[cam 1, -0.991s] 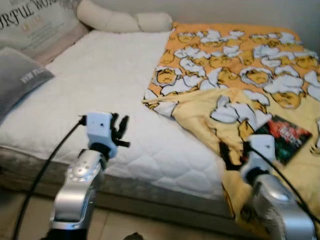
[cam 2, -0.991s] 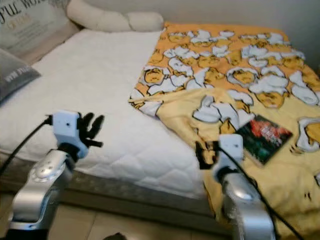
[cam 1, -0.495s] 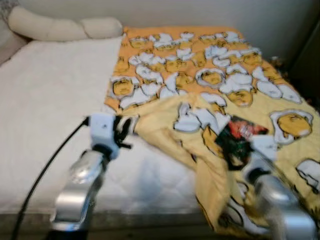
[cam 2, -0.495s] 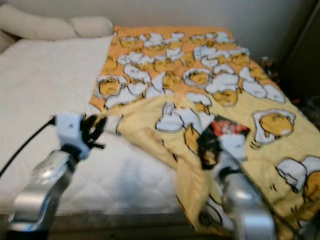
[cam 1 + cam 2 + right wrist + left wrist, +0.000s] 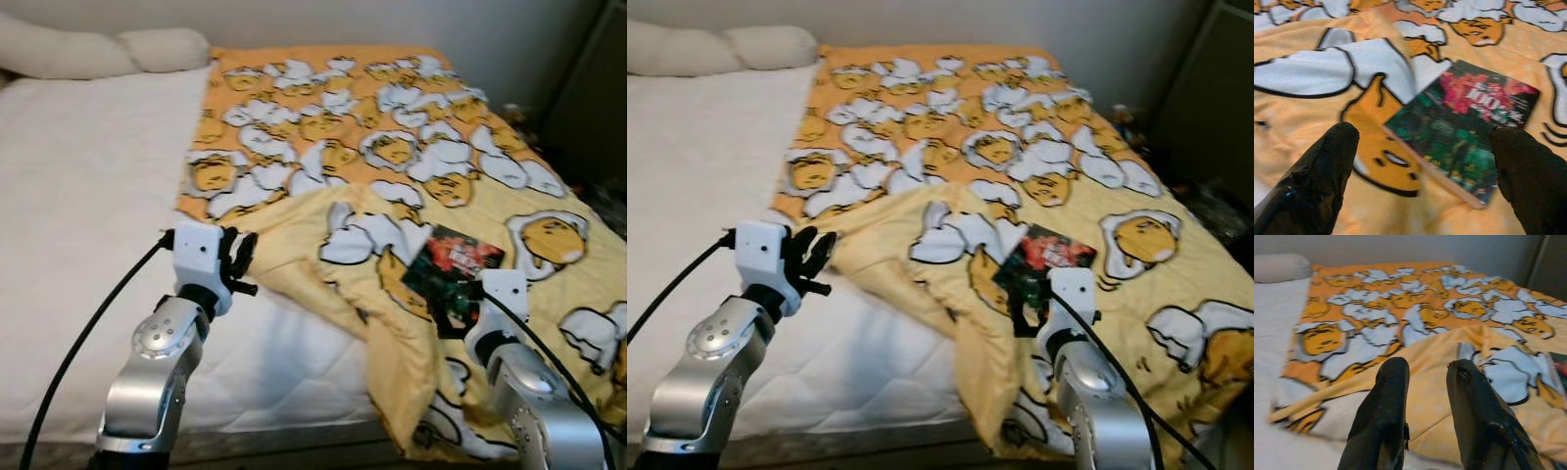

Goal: Clean up the room

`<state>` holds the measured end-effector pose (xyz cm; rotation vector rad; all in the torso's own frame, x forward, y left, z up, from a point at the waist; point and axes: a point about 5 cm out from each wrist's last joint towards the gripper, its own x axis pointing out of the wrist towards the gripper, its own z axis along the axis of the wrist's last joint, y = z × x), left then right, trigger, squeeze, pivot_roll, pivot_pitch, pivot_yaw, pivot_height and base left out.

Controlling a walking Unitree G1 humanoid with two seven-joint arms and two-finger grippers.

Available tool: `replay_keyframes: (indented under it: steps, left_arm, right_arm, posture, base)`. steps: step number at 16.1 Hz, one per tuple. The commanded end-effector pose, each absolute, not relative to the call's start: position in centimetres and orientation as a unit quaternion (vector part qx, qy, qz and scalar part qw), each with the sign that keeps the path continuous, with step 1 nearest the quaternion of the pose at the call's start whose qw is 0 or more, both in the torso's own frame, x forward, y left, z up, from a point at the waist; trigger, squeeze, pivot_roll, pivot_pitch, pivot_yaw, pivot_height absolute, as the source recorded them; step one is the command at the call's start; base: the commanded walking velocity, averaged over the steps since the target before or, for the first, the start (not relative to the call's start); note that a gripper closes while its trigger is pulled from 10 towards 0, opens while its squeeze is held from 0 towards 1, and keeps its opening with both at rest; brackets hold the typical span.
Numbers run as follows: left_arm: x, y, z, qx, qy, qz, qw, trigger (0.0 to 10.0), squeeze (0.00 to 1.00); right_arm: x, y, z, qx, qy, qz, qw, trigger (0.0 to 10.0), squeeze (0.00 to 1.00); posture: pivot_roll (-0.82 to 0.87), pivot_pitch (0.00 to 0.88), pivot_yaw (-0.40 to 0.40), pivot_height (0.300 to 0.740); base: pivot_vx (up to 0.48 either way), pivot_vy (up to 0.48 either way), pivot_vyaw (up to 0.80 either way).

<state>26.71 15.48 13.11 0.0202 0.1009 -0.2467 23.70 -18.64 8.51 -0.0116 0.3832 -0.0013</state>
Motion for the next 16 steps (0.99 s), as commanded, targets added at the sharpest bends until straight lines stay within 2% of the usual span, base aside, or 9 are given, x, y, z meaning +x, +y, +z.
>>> replay_keyframes:
  steps: [1,4,5,6,8,10,13,16]
  left_arm:
    - [26.7,15.6,13.3,0.011,0.051,-0.123,0.991,10.0,0.00]
    - [26.6,15.5,13.2,0.017,0.060,-0.137,0.989,10.0,0.00]
    - [26.7,15.5,13.0,0.025,0.067,-0.152,0.986,10.0,0.00]
    - [26.8,15.4,13.0,0.024,0.072,-0.172,0.982,10.0,1.00]
    - [27.1,15.4,13.1,0.029,0.072,-0.204,0.976,10.0,1.00]
    - [27.3,15.1,13.5,0.047,0.079,-0.269,0.959,10.0,1.00]
    - [26.6,14.3,14.5,0.050,0.088,-0.390,0.915,10.0,1.00]
    - [26.2,14.2,14.6,0.051,0.101,-0.425,0.898,10.0,1.00]
  right_arm:
    - [23.8,-18.5,8.6,-0.004,0.192,0.001,0.981,10.0,0.00]
    - [24.4,-19.1,8.4,0.002,0.196,-0.001,0.981,10.0,0.00]
    - [24.7,-19.6,8.4,0.005,0.195,-0.004,0.981,10.0,0.13]
    - [25.1,-20.0,8.5,0.010,0.192,-0.006,0.981,10.0,1.00]
    - [26.0,-20.7,8.4,0.032,0.191,-0.013,0.981,10.0,1.00]
    - [27.1,-22.7,7.8,0.069,0.200,-0.053,0.976,10.0,1.00]
    - [28.1,-26.4,6.2,0.160,0.216,-0.121,0.956,10.0,1.00]
    - [28.2,-27.7,4.9,0.199,0.232,-0.146,0.941,10.0,1.00]
  posture:
    - [-0.02,0.000,0.010,0.740]
    - [-0.02,0.000,0.010,0.740]
    - [-0.02,0.000,0.012,0.740]
    - [-0.02,0.000,0.017,0.740]
    - [-0.02,0.000,0.033,0.740]
    - [-0.02,0.000,0.050,0.740]
    - [0.01,0.000,0.060,0.740]
    - [0.01,0.000,0.070,0.740]
  base:
    - [0.000,0.000,0.00]
    - [0.000,0.000,0.00]
    - [0.000,0.000,0.00]
    - [0.000,0.000,0.00]
    - [0.000,0.000,0.00]
    - [0.000,0.000,0.00]
    - [0.000,0.000,0.00]
    - [0.000,0.000,0.00]
